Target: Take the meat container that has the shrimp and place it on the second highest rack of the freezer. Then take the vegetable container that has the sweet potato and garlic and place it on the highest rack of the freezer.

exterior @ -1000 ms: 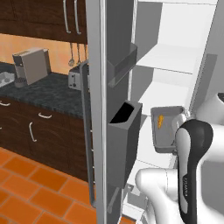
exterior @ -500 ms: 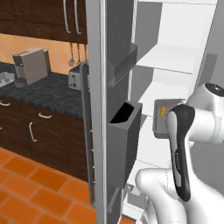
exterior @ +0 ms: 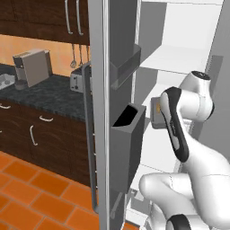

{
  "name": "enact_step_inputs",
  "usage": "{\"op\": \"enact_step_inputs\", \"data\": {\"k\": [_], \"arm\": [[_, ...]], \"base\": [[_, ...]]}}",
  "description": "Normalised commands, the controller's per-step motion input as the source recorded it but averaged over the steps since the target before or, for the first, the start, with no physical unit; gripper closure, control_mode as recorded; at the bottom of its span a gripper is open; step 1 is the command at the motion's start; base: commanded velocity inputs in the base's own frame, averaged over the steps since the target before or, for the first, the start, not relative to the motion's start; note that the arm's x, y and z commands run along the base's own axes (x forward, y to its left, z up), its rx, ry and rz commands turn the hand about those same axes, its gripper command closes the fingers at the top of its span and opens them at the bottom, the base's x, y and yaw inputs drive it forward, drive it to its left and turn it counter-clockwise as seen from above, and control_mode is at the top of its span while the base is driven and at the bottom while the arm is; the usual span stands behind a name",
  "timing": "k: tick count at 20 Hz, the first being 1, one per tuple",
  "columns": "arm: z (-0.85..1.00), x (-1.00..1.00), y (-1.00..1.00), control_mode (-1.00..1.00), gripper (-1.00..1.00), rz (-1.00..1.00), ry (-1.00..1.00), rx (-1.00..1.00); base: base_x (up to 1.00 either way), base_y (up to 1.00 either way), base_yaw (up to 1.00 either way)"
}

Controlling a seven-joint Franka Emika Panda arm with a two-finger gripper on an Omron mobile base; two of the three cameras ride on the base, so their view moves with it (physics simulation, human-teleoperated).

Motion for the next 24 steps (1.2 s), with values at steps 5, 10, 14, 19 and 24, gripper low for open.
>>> {"op": "enact_step_inputs", "data": {"k": [5,10,14,19,24], "arm": [[0.01,0.96,-0.13,-1.0,1.0,0.0,0.08,0.0],[-0.03,0.87,-0.34,-1.0,1.0,0.0,0.01,0.0],[-0.25,0.68,-0.11,-1.0,1.0,0.0,0.0,-0.05],[-0.54,0.53,-0.24,-1.0,1.0,0.0,-0.02,-0.07],[-0.57,0.43,-0.35,-1.0,1.0,0.0,-0.09,-0.02]], "base": [[0.0,0.0,0.0],[0.0,0.0,0.0],[0.0,0.0,0.0],[0.0,0.0,0.0],[0.0,0.0,0.0]]}}
